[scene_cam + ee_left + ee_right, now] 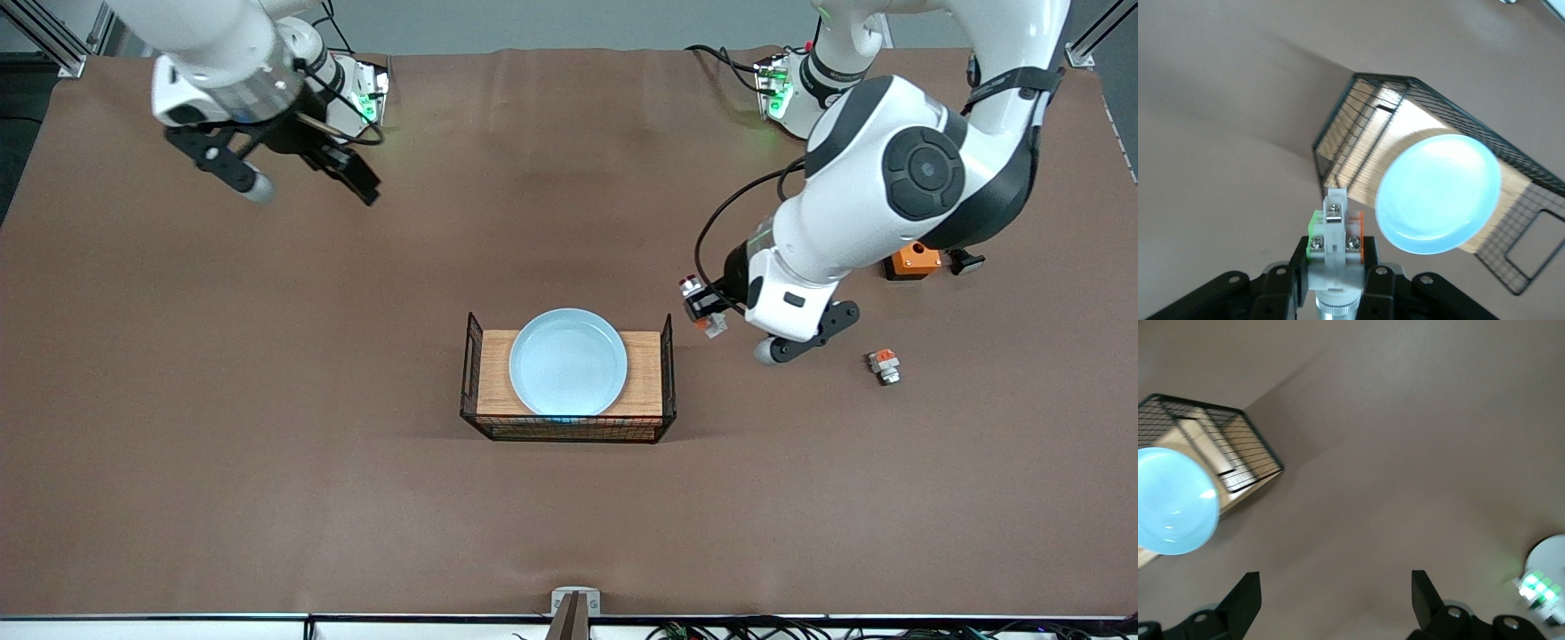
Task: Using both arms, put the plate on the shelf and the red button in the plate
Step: 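Carry the white button with the left gripper and lower it onto the plate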
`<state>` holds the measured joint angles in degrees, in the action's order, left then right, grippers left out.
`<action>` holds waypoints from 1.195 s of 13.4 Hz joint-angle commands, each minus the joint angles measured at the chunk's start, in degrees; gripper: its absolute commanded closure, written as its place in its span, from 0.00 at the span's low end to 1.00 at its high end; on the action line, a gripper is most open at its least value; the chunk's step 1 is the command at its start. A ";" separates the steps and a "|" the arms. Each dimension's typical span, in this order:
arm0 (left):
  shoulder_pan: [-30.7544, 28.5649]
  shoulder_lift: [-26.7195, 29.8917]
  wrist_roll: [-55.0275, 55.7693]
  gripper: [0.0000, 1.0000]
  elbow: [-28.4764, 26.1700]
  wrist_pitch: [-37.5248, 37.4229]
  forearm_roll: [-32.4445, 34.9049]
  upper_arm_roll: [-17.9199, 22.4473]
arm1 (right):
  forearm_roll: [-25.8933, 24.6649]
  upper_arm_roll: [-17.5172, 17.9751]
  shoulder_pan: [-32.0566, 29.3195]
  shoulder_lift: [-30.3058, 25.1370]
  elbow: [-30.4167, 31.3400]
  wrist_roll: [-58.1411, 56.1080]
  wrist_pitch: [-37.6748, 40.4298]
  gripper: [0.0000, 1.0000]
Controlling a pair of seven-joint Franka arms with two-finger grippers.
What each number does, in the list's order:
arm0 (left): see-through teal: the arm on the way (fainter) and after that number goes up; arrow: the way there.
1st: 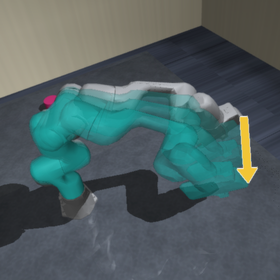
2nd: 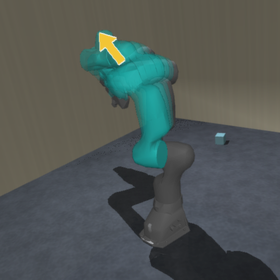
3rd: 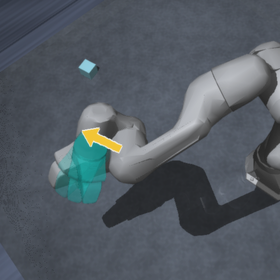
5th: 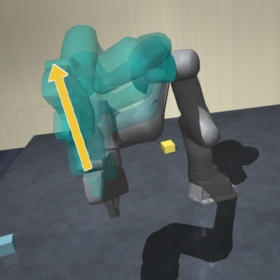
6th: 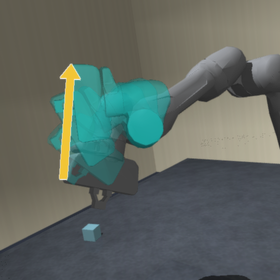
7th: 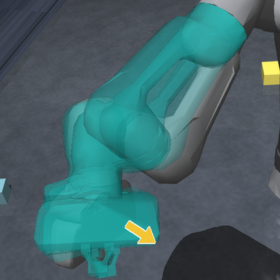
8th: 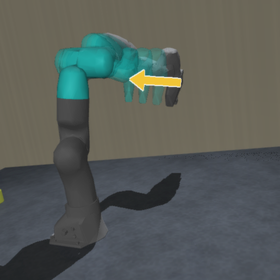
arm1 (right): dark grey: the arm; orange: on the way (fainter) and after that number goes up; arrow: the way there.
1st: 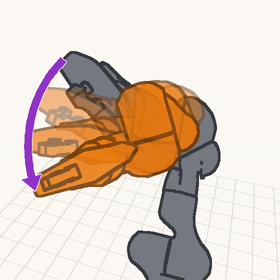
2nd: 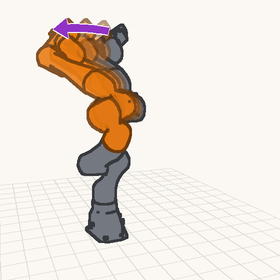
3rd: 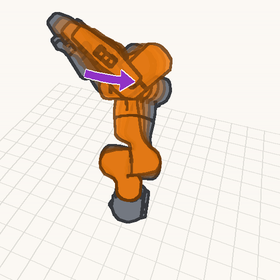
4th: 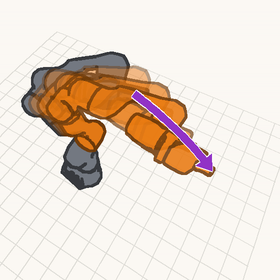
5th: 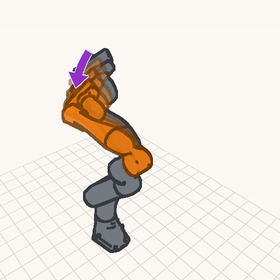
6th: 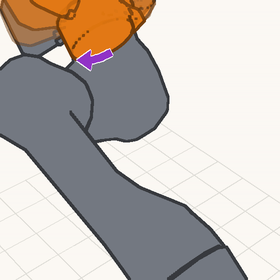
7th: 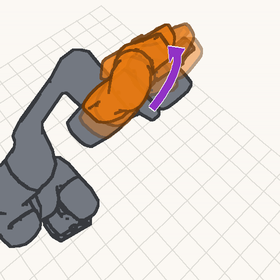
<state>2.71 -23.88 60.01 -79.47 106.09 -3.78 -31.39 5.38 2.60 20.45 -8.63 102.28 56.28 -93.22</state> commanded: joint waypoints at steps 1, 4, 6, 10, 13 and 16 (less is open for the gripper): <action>3.70 -4.14 5.89 1.00 4.06 3.84 -0.79 0.37 | -0.19 0.91 -7.68 -2.53 3.72 -11.85 -1.53 0.01; 5.64 -5.91 7.57 1.00 4.06 7.99 -0.35 0.72 | -0.28 0.82 -15.24 -1.57 0.92 -26.17 -2.05 0.01; 6.52 -6.52 7.66 1.00 4.06 8.87 -0.27 0.72 | -0.37 0.91 -18.59 0.01 -1.63 -33.40 -2.05 0.01; 7.58 -7.40 7.57 1.00 3.97 11.51 -0.18 0.72 | -0.46 0.82 -22.20 3.87 -7.43 -39.75 -1.53 0.01; 8.45 -8.37 7.66 1.00 3.88 12.03 -0.18 0.72 | -1.68 0.91 -22.21 6.16 -9.90 -39.76 -1.79 0.01; 10.21 -10.65 8.97 1.00 3.80 16.33 0.00 0.72 | -4.49 1.00 -21.77 7.84 -12.98 -39.93 -1.53 0.01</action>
<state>10.95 -32.52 67.23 -77.13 120.33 -3.78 -31.18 2.66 2.74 -0.76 -2.46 92.67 17.16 -95.83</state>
